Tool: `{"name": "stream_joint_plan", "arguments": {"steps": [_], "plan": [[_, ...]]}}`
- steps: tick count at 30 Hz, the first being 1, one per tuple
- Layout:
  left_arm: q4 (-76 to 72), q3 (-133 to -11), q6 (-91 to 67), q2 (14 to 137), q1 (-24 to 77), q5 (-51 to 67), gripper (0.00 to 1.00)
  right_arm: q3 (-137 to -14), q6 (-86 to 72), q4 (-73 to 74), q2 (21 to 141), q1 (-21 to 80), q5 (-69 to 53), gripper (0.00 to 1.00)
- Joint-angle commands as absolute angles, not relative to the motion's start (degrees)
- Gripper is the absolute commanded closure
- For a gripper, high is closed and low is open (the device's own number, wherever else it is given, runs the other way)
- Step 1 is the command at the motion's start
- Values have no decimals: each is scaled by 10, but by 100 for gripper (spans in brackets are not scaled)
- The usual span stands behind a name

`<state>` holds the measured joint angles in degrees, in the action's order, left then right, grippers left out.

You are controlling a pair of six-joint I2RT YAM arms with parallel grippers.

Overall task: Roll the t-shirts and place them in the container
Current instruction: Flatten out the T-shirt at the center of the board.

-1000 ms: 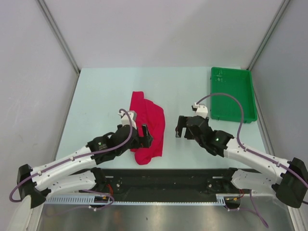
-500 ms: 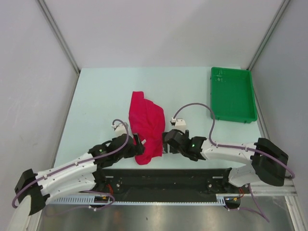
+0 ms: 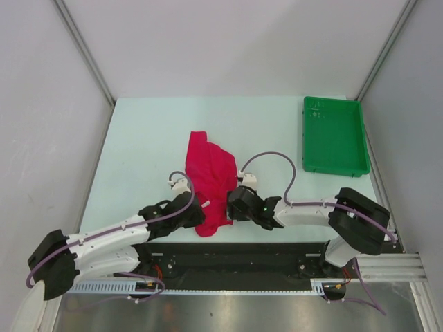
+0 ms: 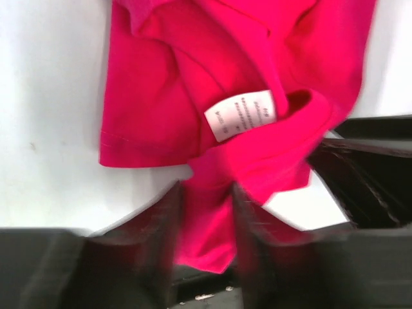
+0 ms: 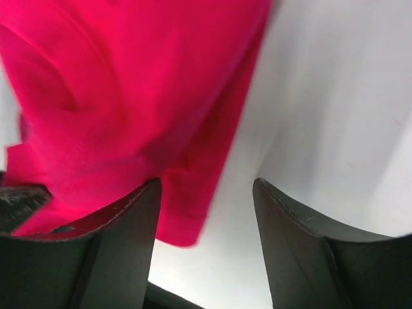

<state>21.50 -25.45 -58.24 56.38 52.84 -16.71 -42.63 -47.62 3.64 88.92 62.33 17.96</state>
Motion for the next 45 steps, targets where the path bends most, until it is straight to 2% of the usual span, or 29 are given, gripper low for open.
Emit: {"name": "stream_joint_plan", "arguments": {"steps": [1,5,6,8,9,11,16,20,24,31,34,35,40,45], "plan": [[214,-251,-591,524,526,-161,72,-424,-505,-38,923,619,149,38],[230,-262,-577,488,524,-181,90,-424,-518,-26,927,610,154,53],[235,-271,-572,485,517,-185,100,-424,-516,-24,923,606,153,67],[258,-287,-563,476,503,-195,100,-424,-512,-18,905,596,149,81],[268,-310,-546,474,483,-197,100,-425,-508,-17,895,585,150,94],[292,-339,-519,467,461,-209,100,-424,-496,-3,859,566,149,100],[309,-468,-477,482,371,-227,100,-434,-453,40,759,453,133,100],[295,-580,-447,523,328,-247,100,-515,-383,70,722,361,104,100],[281,-734,-410,579,281,-255,100,-629,-315,78,736,309,84,100],[215,-930,-360,687,218,-225,100,-839,-273,17,817,223,42,100],[249,-1064,-342,733,195,-223,100,-937,-250,67,843,215,57,100],[273,-1123,-333,743,195,-225,100,-1005,-244,86,858,214,73,100],[287,-1130,-319,685,195,-212,100,-1087,-205,142,845,215,90,100],[306,-1042,-318,580,194,-210,100,-1020,-195,145,758,219,83,100]]}}
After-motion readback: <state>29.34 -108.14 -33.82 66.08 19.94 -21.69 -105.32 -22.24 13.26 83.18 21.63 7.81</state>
